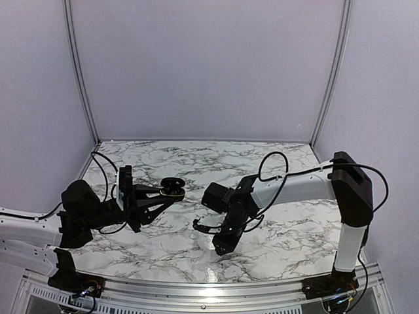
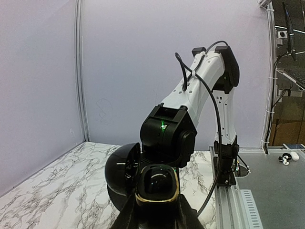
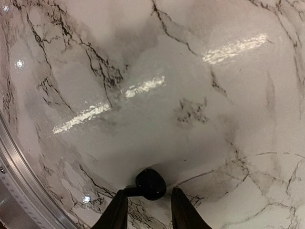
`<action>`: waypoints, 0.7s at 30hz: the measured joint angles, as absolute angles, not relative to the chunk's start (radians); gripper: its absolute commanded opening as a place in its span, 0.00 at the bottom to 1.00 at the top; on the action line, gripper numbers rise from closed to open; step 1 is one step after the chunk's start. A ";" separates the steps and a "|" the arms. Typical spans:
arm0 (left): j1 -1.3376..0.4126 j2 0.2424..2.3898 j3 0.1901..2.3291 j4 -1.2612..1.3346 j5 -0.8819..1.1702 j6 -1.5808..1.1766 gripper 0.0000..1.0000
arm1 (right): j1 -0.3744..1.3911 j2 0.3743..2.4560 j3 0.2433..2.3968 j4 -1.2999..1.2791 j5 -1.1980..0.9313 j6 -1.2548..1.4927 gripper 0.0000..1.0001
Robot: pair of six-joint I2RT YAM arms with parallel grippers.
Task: Insert the wireless bluetooth earbuds into the charging case
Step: Pick up the right earbud from the center of the board.
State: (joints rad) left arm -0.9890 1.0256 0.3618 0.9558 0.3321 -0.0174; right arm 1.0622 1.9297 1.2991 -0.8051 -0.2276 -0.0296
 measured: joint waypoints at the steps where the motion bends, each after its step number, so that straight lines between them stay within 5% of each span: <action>1: -0.989 1.024 0.362 0.956 0.332 -0.018 0.00 | 1.062 1.932 1.299 -0.805 -0.228 -0.030 0.32; 21: -0.989 1.016 0.350 0.955 0.332 -0.015 0.00 | 1.063 1.974 1.357 -0.819 -0.228 -0.038 0.27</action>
State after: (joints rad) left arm -0.9890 1.0161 0.3504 0.9554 0.3317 -0.0147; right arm 1.0626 1.9743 1.3571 -0.8188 -0.2283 -0.0383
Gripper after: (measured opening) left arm 0.242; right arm 0.266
